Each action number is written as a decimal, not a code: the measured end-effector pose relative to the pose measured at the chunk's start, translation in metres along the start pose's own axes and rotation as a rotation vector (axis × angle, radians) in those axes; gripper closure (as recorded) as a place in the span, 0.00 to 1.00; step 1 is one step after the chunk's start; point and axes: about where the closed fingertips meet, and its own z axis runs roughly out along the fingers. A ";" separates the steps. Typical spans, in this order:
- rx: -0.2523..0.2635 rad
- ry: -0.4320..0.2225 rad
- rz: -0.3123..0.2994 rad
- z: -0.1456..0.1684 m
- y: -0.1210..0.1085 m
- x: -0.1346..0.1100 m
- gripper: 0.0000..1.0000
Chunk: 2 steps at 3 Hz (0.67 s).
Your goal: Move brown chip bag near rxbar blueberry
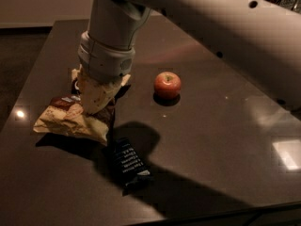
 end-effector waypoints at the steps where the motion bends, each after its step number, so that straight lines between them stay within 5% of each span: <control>1: -0.020 -0.034 -0.018 -0.006 0.018 -0.005 0.88; 2: -0.039 -0.080 -0.006 -0.009 0.032 -0.009 0.64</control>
Offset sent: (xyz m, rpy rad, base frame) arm -0.0419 -0.0443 0.0029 0.0034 0.1742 0.0476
